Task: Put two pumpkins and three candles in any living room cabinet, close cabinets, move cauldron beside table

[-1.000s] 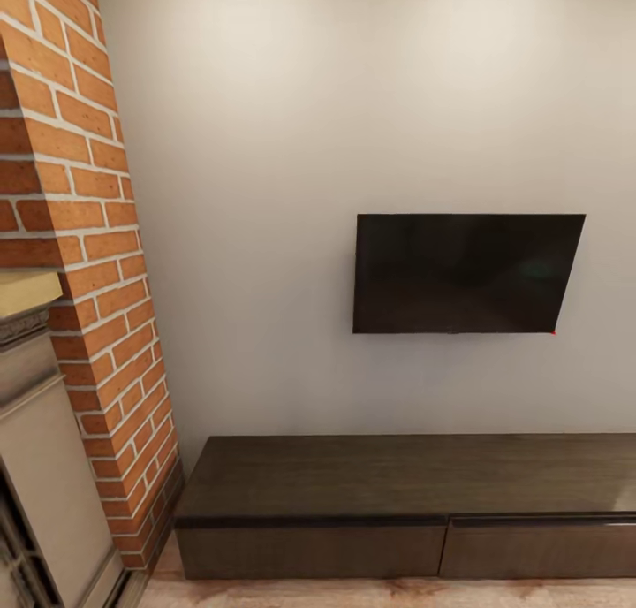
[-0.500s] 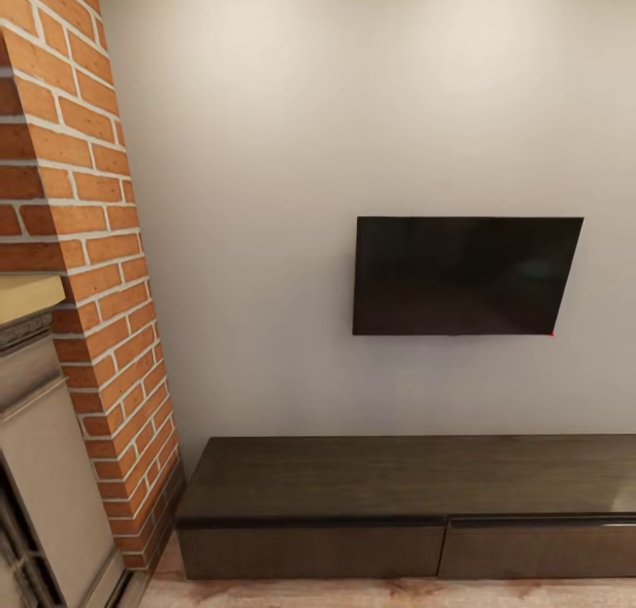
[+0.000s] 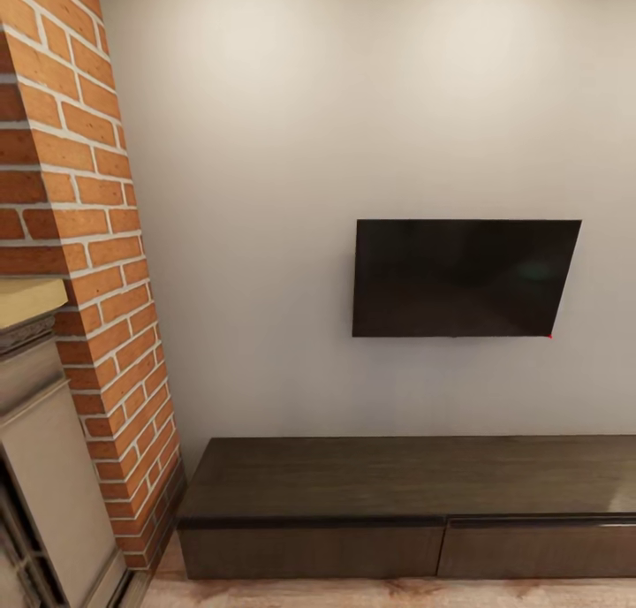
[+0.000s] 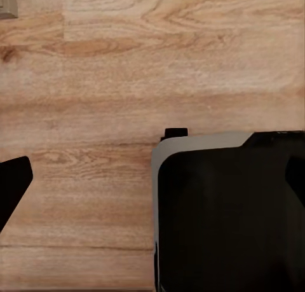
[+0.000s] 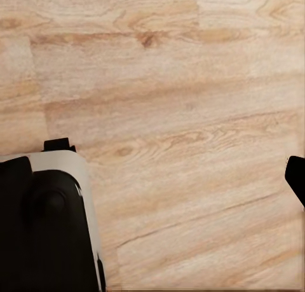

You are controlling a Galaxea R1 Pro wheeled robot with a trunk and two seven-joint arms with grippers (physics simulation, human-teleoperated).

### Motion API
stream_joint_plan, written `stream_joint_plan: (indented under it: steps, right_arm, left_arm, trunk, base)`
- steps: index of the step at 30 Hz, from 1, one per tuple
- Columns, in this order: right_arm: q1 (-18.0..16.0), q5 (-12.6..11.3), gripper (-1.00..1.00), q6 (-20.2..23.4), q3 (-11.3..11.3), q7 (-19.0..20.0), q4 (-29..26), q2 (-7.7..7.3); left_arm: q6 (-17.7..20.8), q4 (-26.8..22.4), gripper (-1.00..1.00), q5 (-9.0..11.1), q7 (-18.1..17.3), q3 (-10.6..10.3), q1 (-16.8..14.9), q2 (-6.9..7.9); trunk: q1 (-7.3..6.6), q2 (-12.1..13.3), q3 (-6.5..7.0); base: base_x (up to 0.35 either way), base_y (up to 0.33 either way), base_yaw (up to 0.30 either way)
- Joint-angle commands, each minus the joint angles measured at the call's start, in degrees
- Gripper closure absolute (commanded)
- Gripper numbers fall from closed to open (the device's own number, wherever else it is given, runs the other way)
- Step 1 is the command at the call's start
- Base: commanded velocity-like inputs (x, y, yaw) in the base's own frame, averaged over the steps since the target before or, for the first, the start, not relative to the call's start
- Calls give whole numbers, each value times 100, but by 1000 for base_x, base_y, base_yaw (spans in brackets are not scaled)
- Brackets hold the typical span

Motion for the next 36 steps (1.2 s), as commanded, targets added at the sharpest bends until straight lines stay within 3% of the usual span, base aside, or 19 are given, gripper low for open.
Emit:
stream_joint_plan:
  steps: [1,9,36]
  right_arm:
    - [16,-47,-100,-28,36,6,10,-2]
    - [46,-40,-100,-25,44,10,-10,-19]
    - [48,-44,-100,-25,44,10,-4,-24]
  left_arm:
    - [-5,1,-100,42,21,-53,16,0]
    - [49,-1,-100,36,26,-63,95,-3]
    - [-23,-23,-100,49,14,-37,76,-30]
  trunk:
    - [-21,39,17]
    - [-196,359,160]
    - [-196,359,160]
  base:
    - [0,0,0]
    - [0,0,0]
    - [0,0,0]
